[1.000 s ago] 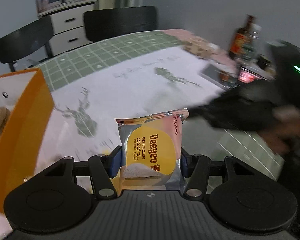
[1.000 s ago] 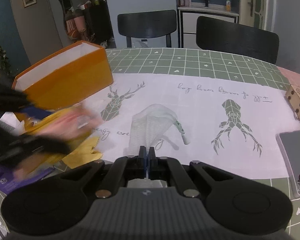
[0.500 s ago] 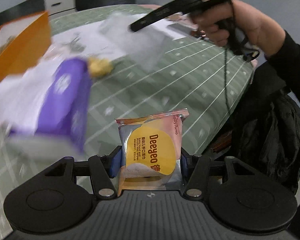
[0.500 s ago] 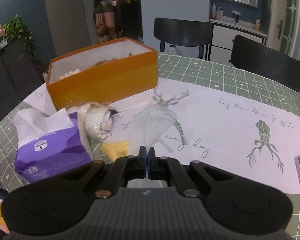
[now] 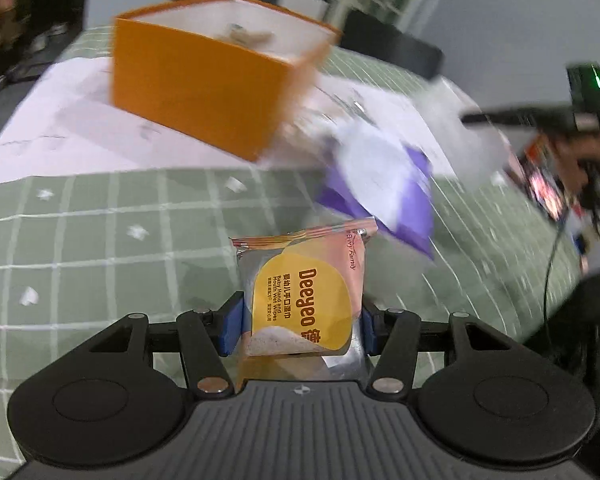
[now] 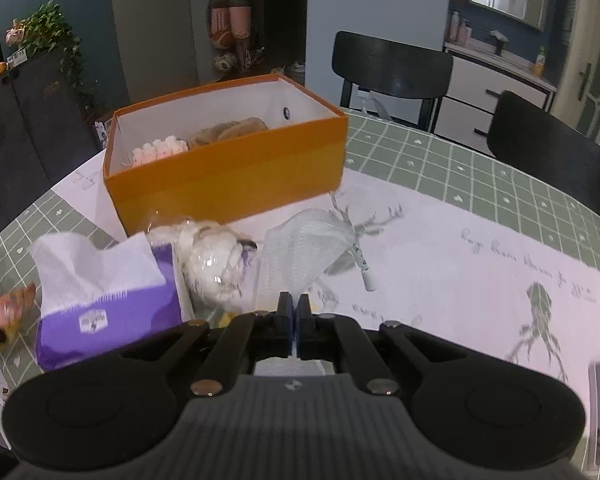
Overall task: Organize soft objects
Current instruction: 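Carry the Deegeo packet and mesh bag over the orange box with both tools, then lower the Deegeo packet and mesh bag into the box and open both tools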
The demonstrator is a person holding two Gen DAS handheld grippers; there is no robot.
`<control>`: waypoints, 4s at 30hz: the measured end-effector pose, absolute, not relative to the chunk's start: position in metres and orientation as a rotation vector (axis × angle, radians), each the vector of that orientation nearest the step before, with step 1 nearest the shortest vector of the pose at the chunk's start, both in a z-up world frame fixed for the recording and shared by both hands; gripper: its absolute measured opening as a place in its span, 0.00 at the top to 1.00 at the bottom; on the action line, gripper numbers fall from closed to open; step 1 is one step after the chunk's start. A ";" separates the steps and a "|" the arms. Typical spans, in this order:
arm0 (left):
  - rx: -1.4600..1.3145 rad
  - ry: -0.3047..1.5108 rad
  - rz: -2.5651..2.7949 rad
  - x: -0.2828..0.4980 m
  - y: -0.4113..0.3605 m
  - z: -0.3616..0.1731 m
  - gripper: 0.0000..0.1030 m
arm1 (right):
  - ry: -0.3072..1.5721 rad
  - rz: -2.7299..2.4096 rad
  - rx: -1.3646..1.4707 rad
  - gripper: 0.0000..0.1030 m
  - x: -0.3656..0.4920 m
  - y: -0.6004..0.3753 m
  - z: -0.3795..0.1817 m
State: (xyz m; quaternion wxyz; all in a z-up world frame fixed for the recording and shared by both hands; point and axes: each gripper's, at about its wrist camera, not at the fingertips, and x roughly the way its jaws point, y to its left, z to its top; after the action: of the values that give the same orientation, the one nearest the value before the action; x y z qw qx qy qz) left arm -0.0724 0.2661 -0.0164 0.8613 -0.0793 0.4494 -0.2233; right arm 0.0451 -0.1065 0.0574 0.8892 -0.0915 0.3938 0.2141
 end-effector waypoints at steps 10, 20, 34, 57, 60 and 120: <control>-0.286 0.817 -0.414 -0.015 0.304 0.004 0.38 | 0.817 0.489 -0.269 1.00 0.114 -0.064 0.084; -0.209 0.650 -0.505 0.042 0.274 0.051 0.38 | 0.739 0.581 -0.316 1.00 0.165 -0.014 0.115; -0.071 0.701 -0.493 0.143 0.225 0.049 0.38 | 0.650 0.571 -0.365 1.00 0.223 0.027 0.126; 0.225 0.906 -0.572 0.197 0.169 0.003 0.38 | 0.750 0.594 -0.619 1.00 0.299 0.077 0.050; 0.214 0.917 -0.584 0.199 0.171 0.002 0.38 | 0.792 0.588 -0.619 1.00 0.307 0.077 0.041; -0.031 0.833 -0.473 0.152 0.220 0.064 0.23 | 0.725 0.525 -0.688 0.51 0.218 0.090 0.103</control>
State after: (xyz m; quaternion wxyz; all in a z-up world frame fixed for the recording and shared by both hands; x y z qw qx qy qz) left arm 0.1521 0.2201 0.0635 0.8873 -0.0149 0.4009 -0.2275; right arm 0.2184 0.0898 0.1029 0.8449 -0.3260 0.3434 0.2489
